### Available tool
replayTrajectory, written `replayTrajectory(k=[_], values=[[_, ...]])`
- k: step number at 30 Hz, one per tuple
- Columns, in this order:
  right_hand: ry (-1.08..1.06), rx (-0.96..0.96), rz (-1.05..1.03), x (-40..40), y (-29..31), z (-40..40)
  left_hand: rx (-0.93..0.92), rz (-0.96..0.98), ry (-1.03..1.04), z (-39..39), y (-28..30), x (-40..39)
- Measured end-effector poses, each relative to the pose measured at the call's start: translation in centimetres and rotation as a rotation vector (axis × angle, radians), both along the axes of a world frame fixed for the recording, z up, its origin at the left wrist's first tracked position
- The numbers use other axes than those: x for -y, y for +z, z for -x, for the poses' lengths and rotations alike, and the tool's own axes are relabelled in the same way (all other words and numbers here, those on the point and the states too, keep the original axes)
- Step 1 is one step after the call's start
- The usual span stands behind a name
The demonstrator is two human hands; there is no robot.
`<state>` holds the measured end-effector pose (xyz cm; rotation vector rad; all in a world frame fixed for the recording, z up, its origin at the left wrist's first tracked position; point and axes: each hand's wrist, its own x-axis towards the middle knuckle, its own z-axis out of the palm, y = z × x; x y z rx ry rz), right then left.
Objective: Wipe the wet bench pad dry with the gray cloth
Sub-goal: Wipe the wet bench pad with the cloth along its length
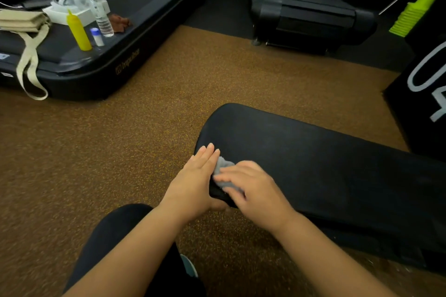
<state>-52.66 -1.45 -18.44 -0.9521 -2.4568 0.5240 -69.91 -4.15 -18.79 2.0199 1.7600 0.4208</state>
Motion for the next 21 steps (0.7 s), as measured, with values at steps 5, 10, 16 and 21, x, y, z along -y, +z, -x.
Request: replayTrajectory(k=[5, 10, 16, 21], values=[[0.154, 0.081, -0.015, -0.9, 1.0, -3.7, -0.025, 0.014, -0.009, 0.0, 0.3, -0.1], [0.035, 0.023, -0.075, -0.4, 0.6, -0.1, 0.002, 0.038, -0.028, 0.2, 0.5, 0.0], [0.275, 0.106, -0.069, 0.2, 1.2, -2.7, 0.017, 0.077, -0.081, 1.2, 0.9, -0.2], [0.046, 0.038, -0.084, -1.2, 1.1, -2.2, -0.002, 0.071, -0.103, 1.1, 1.1, -0.1]])
